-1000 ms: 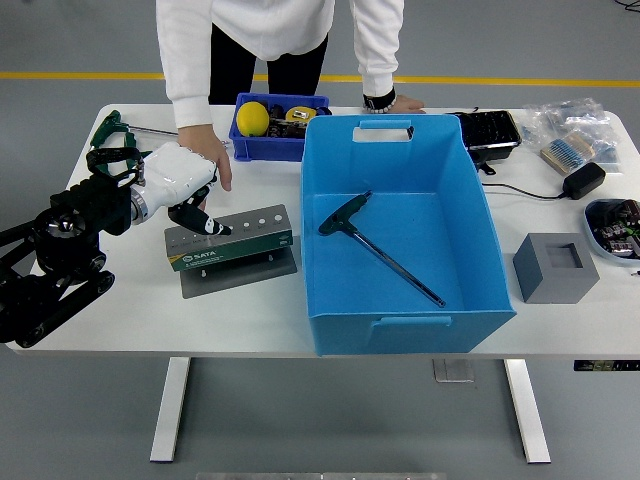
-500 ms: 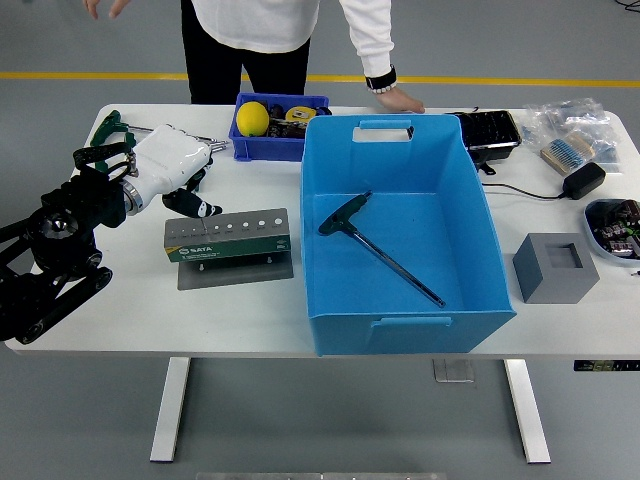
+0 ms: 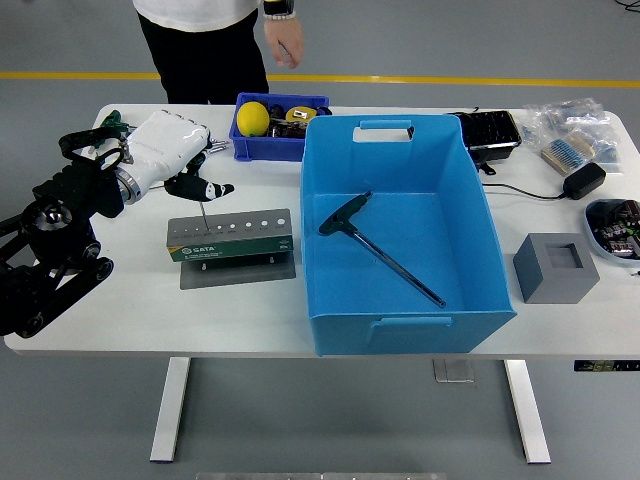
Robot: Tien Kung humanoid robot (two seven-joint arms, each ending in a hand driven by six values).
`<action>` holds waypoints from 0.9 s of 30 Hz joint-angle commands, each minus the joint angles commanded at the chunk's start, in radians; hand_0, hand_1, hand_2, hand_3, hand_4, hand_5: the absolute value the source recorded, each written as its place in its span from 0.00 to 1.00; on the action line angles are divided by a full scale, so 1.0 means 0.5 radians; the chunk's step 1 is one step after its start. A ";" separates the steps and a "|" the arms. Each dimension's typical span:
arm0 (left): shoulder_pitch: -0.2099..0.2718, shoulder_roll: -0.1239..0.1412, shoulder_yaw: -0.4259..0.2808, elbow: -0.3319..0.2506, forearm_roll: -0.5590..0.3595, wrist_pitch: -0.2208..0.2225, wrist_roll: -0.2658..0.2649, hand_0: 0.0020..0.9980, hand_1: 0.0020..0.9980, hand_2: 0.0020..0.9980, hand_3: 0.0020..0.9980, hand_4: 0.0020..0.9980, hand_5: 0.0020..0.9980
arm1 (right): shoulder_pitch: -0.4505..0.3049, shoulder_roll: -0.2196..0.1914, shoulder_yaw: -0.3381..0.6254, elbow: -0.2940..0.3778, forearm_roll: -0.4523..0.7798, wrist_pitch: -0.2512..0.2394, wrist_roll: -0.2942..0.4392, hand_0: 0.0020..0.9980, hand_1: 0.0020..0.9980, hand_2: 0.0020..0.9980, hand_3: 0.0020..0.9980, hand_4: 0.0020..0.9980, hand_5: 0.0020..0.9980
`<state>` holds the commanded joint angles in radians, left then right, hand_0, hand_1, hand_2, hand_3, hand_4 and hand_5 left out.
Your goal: Lift tool from toolbox,place it in box,lift tool from toolbox,place it in box
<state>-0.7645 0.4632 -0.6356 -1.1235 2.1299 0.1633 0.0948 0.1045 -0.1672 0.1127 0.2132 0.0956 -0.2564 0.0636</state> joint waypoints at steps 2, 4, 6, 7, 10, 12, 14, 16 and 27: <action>0.001 0.009 -0.031 -0.051 -0.007 -0.020 0.004 0.06 0.00 0.01 0.02 0.85 0.65 | -0.001 0.000 0.000 0.000 0.001 0.000 0.001 0.67 0.63 0.71 0.58 0.83 0.76; 0.001 0.017 -0.056 -0.092 -0.011 -0.033 0.010 0.06 0.00 0.01 0.02 0.85 0.65 | -0.002 0.000 -0.001 0.000 0.004 0.001 0.001 0.67 0.63 0.71 0.58 0.83 0.76; -0.001 0.025 -0.080 -0.138 -0.012 -0.056 0.018 0.06 0.00 0.01 0.02 0.85 0.65 | -0.002 -0.001 -0.005 0.000 0.009 0.002 0.003 0.67 0.63 0.71 0.58 0.83 0.76; -0.002 0.029 -0.091 -0.159 -0.014 -0.071 0.022 0.06 0.00 0.01 0.02 0.85 0.65 | -0.002 -0.001 -0.005 0.000 0.009 0.002 0.003 0.67 0.63 0.71 0.58 0.83 0.76; -0.004 0.041 -0.119 -0.216 -0.024 -0.108 0.034 0.06 0.00 0.01 0.02 0.83 0.65 | -0.004 -0.001 -0.005 0.000 0.011 0.003 0.003 0.67 0.63 0.71 0.58 0.83 0.76; -0.005 0.051 -0.141 -0.258 -0.028 -0.136 0.040 0.06 0.00 0.01 0.02 0.83 0.65 | -0.005 0.000 -0.007 0.000 0.015 0.003 0.005 0.67 0.63 0.71 0.58 0.83 0.76; -0.006 0.060 -0.161 -0.295 -0.030 -0.158 0.046 0.06 0.00 0.01 0.02 0.81 0.67 | -0.005 0.000 -0.008 0.000 0.016 0.003 0.005 0.67 0.63 0.71 0.58 0.83 0.76; -0.004 0.071 -0.195 -0.352 -0.027 -0.172 0.053 0.06 0.00 0.01 0.02 0.81 0.67 | -0.006 0.000 -0.006 -0.001 0.012 0.002 0.004 0.67 0.63 0.71 0.58 0.83 0.76; -0.002 -0.099 -0.328 -0.652 -0.190 -0.074 0.013 0.07 0.00 0.01 0.02 0.81 0.67 | -0.013 0.001 0.015 -0.003 -0.023 0.003 -0.005 0.67 0.63 0.71 0.58 0.83 0.76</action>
<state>-0.7653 0.4139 -0.7996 -1.4493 2.0347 0.1262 0.1014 0.0980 -0.1666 0.1204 0.2118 0.0840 -0.2551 0.0613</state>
